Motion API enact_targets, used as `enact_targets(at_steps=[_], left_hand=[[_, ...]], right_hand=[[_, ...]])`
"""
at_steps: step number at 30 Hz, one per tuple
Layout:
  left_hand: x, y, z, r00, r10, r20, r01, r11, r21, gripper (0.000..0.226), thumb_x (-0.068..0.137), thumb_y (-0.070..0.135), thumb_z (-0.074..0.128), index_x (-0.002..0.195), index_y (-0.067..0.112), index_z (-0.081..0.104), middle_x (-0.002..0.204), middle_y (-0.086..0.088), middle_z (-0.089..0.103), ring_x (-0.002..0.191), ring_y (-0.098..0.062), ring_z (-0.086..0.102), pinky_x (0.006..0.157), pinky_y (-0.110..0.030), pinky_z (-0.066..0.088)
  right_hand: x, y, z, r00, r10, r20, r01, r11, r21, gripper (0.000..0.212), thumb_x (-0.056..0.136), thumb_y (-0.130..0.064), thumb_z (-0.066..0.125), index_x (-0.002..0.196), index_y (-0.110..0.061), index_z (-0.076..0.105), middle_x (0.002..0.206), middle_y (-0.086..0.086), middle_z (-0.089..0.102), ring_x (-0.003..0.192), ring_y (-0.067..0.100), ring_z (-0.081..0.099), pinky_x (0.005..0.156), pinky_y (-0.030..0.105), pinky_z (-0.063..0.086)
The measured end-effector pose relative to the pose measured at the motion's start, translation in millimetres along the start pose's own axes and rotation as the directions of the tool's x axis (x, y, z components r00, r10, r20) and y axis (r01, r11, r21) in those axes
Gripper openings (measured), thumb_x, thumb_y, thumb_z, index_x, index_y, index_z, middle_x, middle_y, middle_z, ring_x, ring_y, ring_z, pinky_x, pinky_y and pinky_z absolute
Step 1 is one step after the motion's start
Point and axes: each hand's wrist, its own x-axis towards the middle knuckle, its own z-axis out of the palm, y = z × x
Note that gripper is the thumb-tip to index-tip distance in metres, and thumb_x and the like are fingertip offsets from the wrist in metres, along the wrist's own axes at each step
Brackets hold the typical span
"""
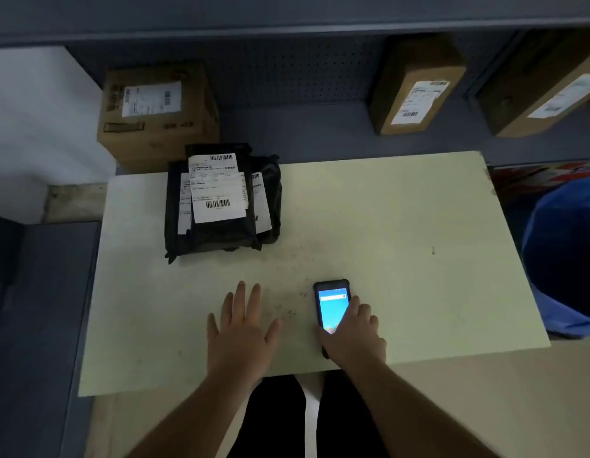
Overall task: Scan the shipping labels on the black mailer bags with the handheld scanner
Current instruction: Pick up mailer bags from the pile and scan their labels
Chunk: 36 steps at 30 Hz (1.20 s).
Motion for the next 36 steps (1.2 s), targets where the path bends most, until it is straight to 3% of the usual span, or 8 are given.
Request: enact_targets(at_steps=[5,14,22,26,31,34,36], left_hand=[[7.3,-9.7,6.9,0.998,0.007,-0.056,-0.008,1.0,-0.023,0.079,0.101,0.07,0.017,0.165,0.036,-0.014,0.176,0.003,-0.016,0.163,-0.022,-0.005,0.13,-0.052,0.008],[6.8,-26.5,6.5,0.997,0.026,-0.068,-0.025,1.0,0.019,0.078,0.101,0.067,0.019,0.166,0.033,-0.01,0.176,0.001,-0.011,0.163,-0.022,-0.002,0.131,-0.05,0.009],[6.3,-31.8,-2.8,0.996,-0.018,-0.09,0.022,0.999,0.044,0.076,0.102,0.064,0.021,0.166,0.033,-0.009,0.176,0.002,-0.008,0.163,-0.021,-0.001,0.131,-0.048,0.011],[6.7,-29.8,-10.7,0.992,-0.022,-0.125,0.027,0.999,0.038,0.075,0.103,0.061,0.023,0.166,0.033,-0.007,0.177,0.002,-0.005,0.162,-0.021,0.002,0.131,-0.045,0.011],[11.0,-26.0,-37.3,0.981,0.01,-0.192,-0.006,1.0,0.022,0.071,0.105,0.055,0.032,0.167,0.029,0.009,0.175,0.001,0.011,0.16,-0.021,0.017,0.126,-0.04,0.024],[21.2,-29.1,-60.8,0.955,0.027,-0.294,-0.029,1.0,-0.004,0.066,0.101,0.048,0.042,0.16,0.021,0.034,0.164,-0.006,0.039,0.148,-0.026,0.042,0.114,-0.043,0.042],[30.6,-32.9,-75.6,0.92,0.031,-0.392,-0.05,0.998,-0.039,0.063,0.098,0.045,0.047,0.154,0.016,0.045,0.155,-0.01,0.051,0.139,-0.029,0.052,0.107,-0.046,0.049]], right_hand=[[7.8,-7.1,10.8,0.998,0.062,-0.011,-0.062,0.997,0.038,0.105,0.086,-0.07,0.071,0.16,-0.012,0.024,0.149,0.004,0.043,0.135,0.027,0.049,0.1,0.049,0.055],[13.9,-11.1,19.9,0.992,0.127,-0.027,-0.124,0.988,0.092,0.092,0.086,-0.048,0.083,0.154,-0.016,0.029,0.146,0.005,0.043,0.13,0.027,0.048,0.096,0.047,0.056],[16.9,-6.0,-3.6,0.99,0.138,0.016,-0.139,0.986,0.095,0.087,0.084,-0.049,0.079,0.151,-0.017,0.035,0.146,0.003,0.053,0.132,0.026,0.053,0.104,0.048,0.05],[15.1,-0.2,-19.2,0.993,0.116,0.001,-0.114,0.978,0.174,0.088,0.079,-0.049,0.084,0.149,-0.02,0.038,0.142,-0.001,0.055,0.128,0.024,0.055,0.102,0.048,0.055],[9.7,-2.8,-47.7,1.0,0.024,0.017,-0.028,0.947,0.32,0.087,0.073,-0.033,0.088,0.147,-0.024,0.043,0.125,-0.001,0.053,0.103,0.027,0.067,0.078,0.045,0.069],[8.9,-11.6,-69.2,1.0,-0.018,0.007,0.015,0.946,0.324,0.072,0.075,-0.03,0.081,0.138,-0.022,0.047,0.108,-0.002,0.054,0.083,0.021,0.067,0.063,0.037,0.063],[7.9,-20.6,-83.6,0.999,-0.037,-0.005,0.037,0.946,0.321,0.067,0.076,-0.03,0.081,0.133,-0.021,0.048,0.104,-0.004,0.055,0.081,0.018,0.066,0.059,0.032,0.056]])
